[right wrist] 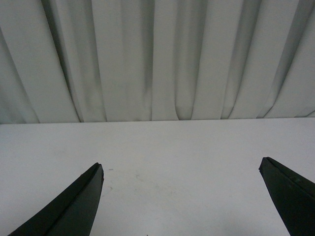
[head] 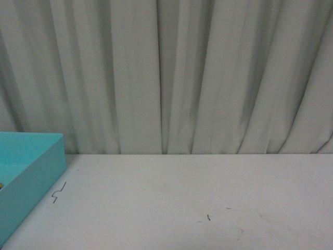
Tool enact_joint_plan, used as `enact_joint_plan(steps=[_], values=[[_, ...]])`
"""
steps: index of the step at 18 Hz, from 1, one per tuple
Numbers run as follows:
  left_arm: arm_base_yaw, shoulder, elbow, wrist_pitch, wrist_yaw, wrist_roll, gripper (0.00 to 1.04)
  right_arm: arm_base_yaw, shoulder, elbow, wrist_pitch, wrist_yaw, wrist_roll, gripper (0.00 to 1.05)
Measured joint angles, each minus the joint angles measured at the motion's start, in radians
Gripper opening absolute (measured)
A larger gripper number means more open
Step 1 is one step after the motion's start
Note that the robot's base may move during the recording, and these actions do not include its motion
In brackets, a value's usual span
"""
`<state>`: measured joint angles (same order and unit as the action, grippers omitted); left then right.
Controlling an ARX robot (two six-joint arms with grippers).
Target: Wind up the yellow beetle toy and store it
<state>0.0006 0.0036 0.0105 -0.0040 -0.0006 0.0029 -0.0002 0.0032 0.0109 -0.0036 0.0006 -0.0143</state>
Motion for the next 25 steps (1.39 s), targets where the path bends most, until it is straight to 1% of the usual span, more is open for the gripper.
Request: enact_joint_plan(steps=[25], values=[[0.000, 0.000, 0.000, 0.000, 0.000, 0.000, 0.98, 0.000, 0.000, 0.000, 0.000, 0.000, 0.000, 0.98]])
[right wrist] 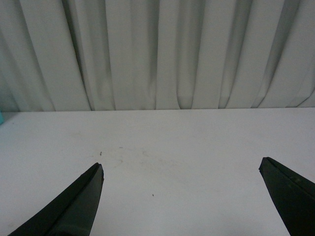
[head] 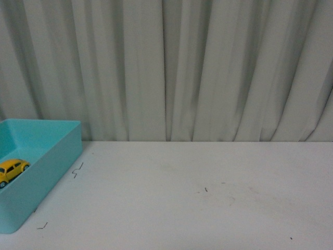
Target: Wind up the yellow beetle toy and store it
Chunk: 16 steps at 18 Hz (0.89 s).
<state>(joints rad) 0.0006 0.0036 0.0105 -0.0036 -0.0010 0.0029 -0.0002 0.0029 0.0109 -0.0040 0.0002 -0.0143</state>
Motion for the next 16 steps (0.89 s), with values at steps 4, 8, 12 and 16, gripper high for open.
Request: enact_joint_plan(steps=[4, 8, 12, 16], values=[[0.000, 0.000, 0.000, 0.000, 0.000, 0.000, 0.98, 0.000, 0.000, 0.000, 0.000, 0.000, 0.000, 0.98], [0.000, 0.000, 0.000, 0.000, 0.000, 0.000, 0.98, 0.000, 0.000, 0.000, 0.000, 0.000, 0.000, 0.98], [0.000, 0.000, 0.000, 0.000, 0.000, 0.000, 0.98, 0.000, 0.000, 0.000, 0.000, 0.000, 0.000, 0.98], [0.000, 0.000, 0.000, 0.000, 0.000, 0.000, 0.98, 0.000, 0.000, 0.000, 0.000, 0.000, 0.000, 0.98]])
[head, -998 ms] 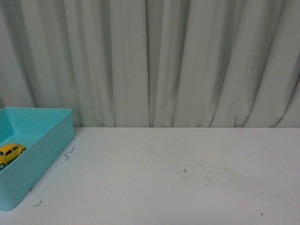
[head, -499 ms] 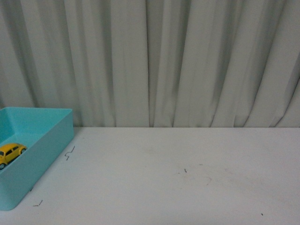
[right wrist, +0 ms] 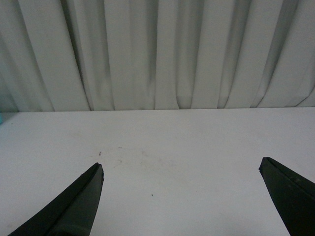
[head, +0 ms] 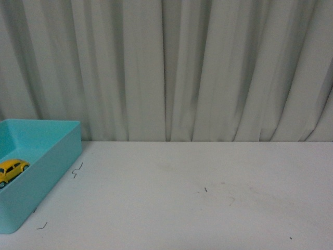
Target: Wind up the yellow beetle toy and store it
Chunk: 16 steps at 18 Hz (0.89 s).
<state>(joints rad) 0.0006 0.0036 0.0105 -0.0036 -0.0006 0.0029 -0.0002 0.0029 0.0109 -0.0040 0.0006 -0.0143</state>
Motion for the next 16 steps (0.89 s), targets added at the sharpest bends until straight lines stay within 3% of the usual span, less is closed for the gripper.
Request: enact_joint_plan(steps=[16], values=[[0.000, 0.000, 0.000, -0.001, 0.002, -0.002, 0.98, 0.000, 0.000, 0.000, 0.000, 0.000, 0.003, 0.98]])
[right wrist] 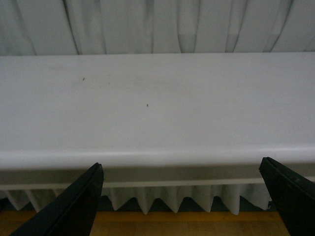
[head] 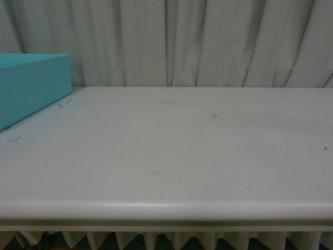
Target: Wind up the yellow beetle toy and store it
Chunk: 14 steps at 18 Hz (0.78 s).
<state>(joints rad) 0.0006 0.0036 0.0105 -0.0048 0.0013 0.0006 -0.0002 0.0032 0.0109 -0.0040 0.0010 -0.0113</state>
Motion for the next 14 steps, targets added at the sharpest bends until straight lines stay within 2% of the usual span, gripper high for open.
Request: enact_joint_plan(steps=[14], values=[[0.000, 0.000, 0.000, -0.003, -0.002, 0.000, 0.98, 0.000, 0.000, 0.000, -0.001, -0.001, 0.001, 0.98]])
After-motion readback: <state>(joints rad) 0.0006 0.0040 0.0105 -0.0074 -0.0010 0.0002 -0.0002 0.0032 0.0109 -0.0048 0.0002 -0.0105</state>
